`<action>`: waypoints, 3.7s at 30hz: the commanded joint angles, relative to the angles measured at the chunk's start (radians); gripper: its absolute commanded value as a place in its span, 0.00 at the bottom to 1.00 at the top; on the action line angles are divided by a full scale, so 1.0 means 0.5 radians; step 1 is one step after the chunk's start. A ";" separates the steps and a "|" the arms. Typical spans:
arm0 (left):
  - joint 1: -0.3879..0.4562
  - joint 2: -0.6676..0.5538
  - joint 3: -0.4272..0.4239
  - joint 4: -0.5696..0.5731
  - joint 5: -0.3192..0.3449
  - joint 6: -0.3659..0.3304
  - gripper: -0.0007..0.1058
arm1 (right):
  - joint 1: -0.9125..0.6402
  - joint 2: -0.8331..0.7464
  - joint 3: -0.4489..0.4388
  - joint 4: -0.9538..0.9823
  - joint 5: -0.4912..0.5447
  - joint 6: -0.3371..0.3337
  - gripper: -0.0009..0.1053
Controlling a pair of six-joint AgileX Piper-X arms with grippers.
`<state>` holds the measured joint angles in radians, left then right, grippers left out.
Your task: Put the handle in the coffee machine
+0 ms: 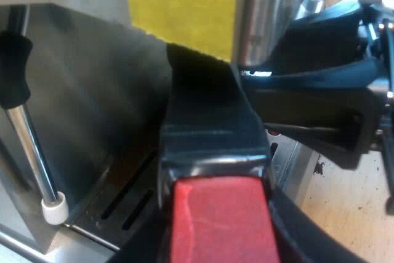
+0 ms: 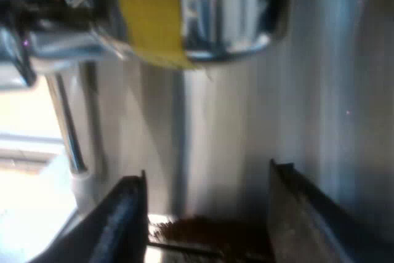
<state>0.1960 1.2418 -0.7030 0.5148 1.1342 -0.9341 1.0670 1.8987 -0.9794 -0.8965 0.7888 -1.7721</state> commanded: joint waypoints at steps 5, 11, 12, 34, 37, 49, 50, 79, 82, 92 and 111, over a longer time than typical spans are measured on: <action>-0.012 -0.058 -0.019 -0.035 0.321 0.040 0.01 | -0.047 0.193 -0.216 -0.145 0.153 -0.090 0.42; -0.012 -0.058 -0.019 -0.035 0.321 0.035 0.01 | -0.063 0.266 -0.360 -0.149 0.284 -0.099 0.41; -0.012 -0.058 -0.019 -0.035 0.321 0.035 0.01 | -0.063 0.266 -0.368 -0.146 0.300 -0.099 0.41; -0.012 -0.058 -0.019 -0.035 0.321 0.035 0.01 | -0.103 0.265 -0.451 -0.610 0.251 -0.373 0.36; -0.012 -0.058 -0.019 -0.035 0.321 0.035 0.01 | -0.103 0.265 -0.469 -0.610 0.251 -0.372 0.36; -0.012 -0.058 -0.019 -0.005 0.117 0.035 0.01 | -0.103 0.265 -0.469 -0.610 0.214 -0.372 0.36; -0.012 -0.058 -0.019 -0.005 0.117 0.035 0.03 | -0.103 0.265 -0.469 -0.610 0.214 -0.372 0.36; 0.171 -0.071 -0.026 -0.058 -0.206 0.035 0.55 | -0.103 0.265 -0.469 -0.610 0.214 -0.372 0.36; 0.274 -0.071 -0.042 -0.059 -0.207 0.035 0.55 | -0.103 0.265 -0.469 -0.610 0.222 -0.372 0.36; 0.476 -0.131 -0.214 0.107 -0.027 0.038 0.55 | -0.103 0.265 -0.469 -0.610 0.222 -0.372 0.36; 0.476 -0.205 -0.507 0.210 -0.042 -0.233 0.02 | -0.103 0.265 -0.469 -0.610 0.257 -0.372 0.36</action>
<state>0.4348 1.1494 -0.9458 0.6261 1.1188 -1.0339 1.0148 2.0662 -1.1867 -1.1098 0.9294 -1.9546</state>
